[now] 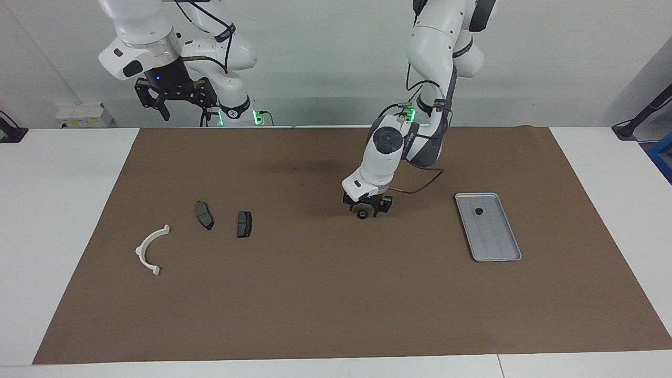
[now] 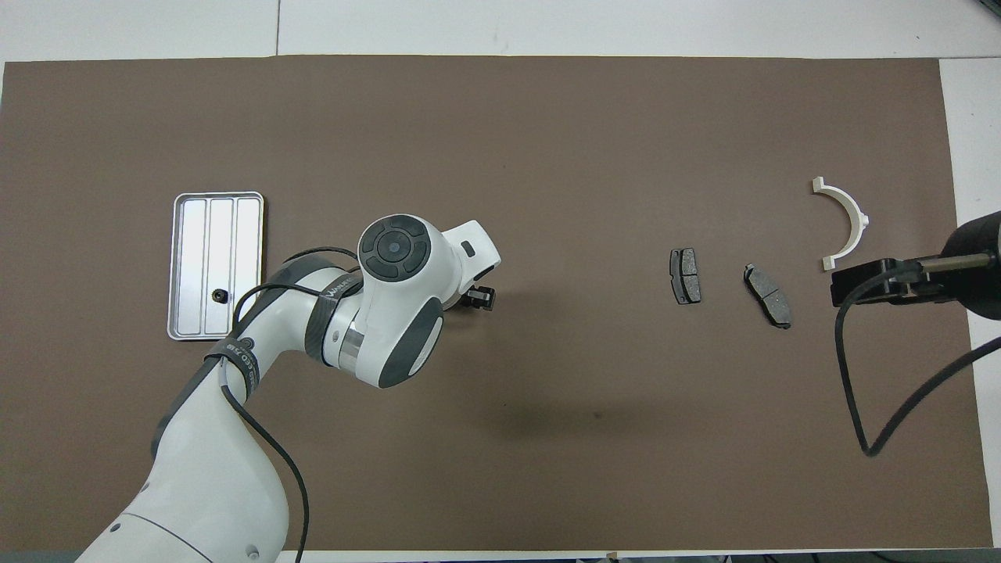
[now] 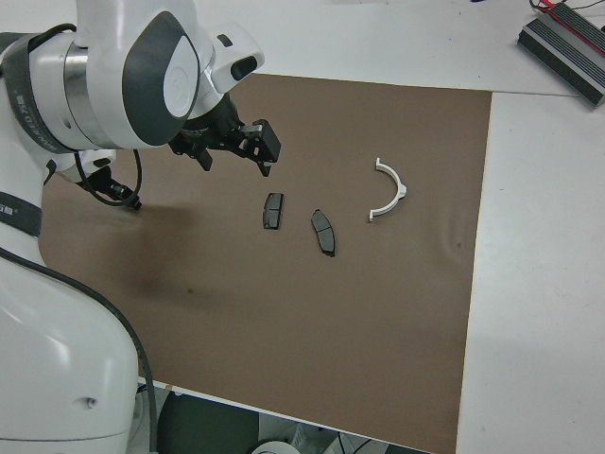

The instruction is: Pick bearing gear from pile to tray

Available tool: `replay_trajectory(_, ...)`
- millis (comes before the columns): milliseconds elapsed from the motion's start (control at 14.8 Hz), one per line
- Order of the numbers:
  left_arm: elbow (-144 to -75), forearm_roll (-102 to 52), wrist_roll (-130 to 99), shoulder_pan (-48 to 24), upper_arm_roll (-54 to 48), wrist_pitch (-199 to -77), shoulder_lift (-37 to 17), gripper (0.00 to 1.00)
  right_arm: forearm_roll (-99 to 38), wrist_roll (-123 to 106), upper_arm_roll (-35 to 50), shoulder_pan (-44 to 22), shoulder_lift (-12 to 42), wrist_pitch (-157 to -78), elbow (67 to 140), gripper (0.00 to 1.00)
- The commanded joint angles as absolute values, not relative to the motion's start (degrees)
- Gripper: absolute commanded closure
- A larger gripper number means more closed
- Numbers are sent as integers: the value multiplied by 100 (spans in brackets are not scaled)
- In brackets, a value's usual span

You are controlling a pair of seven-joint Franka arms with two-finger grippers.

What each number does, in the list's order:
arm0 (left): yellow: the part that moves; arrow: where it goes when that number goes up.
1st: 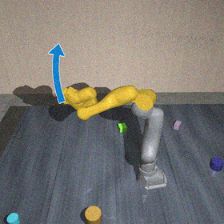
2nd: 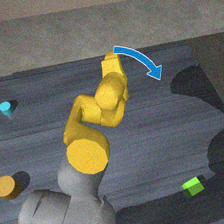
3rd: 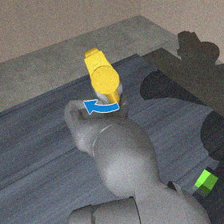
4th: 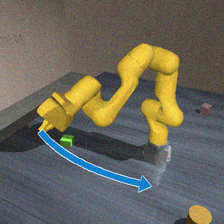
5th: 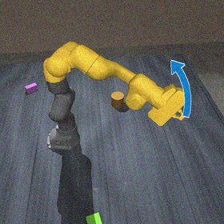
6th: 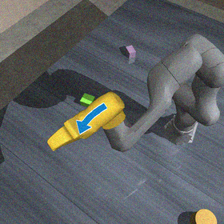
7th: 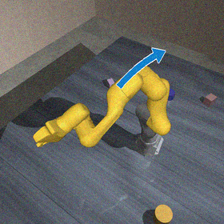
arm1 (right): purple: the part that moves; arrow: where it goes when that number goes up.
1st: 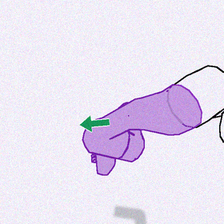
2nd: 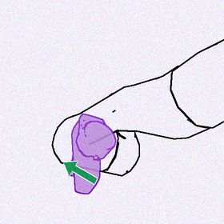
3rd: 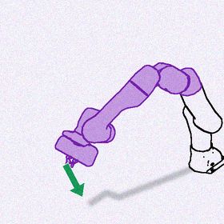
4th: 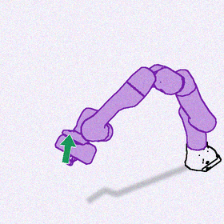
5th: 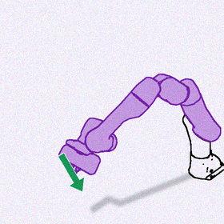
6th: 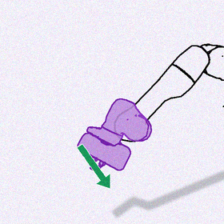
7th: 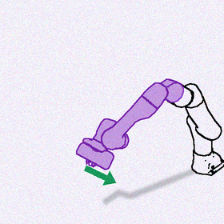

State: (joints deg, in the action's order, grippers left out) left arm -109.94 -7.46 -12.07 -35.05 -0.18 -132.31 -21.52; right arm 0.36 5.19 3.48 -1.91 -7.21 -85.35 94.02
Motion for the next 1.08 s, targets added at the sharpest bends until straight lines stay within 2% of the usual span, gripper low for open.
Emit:
replay_trajectory(0, -11276, -633, -1274, -3551, 44, -13394, -1942, 21, -132, 571, 316, -211, -694, -9016, 9431, 0)
replay_trajectory(202, -11311, -633, -1275, -3568, 44, -13456, -1942, 38, -132, 536, 316, -193, -694, -9053, 9448, 0)
replay_trajectory(337, -11347, -624, -1266, -3533, 44, -13535, -1951, 55, -123, 536, 316, -202, -694, -9053, 9448, 0)
replay_trajectory(472, -11382, -633, -1292, -3542, 44, -13579, -1951, 89, -123, 536, 325, -202, -703, -9053, 9448, 0)
replay_trajectory(540, -11382, -633, -1327, -3542, 44, -13562, -1951, 100, -123, 545, 325, -202, -703, -9053, 9448, 0)
replay_trajectory(742, -11373, -633, -1397, -3463, 96, -13466, -1925, 100, -123, 554, 325, -202, -703, -9044, 9439, 0)
replay_trajectory(877, -11373, -633, -1205, -3000, 141, -13028, -1566, 100, -114, 527, 325, -202, -694, -8957, 9396, 0)
replay_trajectory(1012, -11155, -633, -575, -2403, 149, -12099, -1092, 100, -114, 527, 334, -202, -712, -8615, 9396, 0)
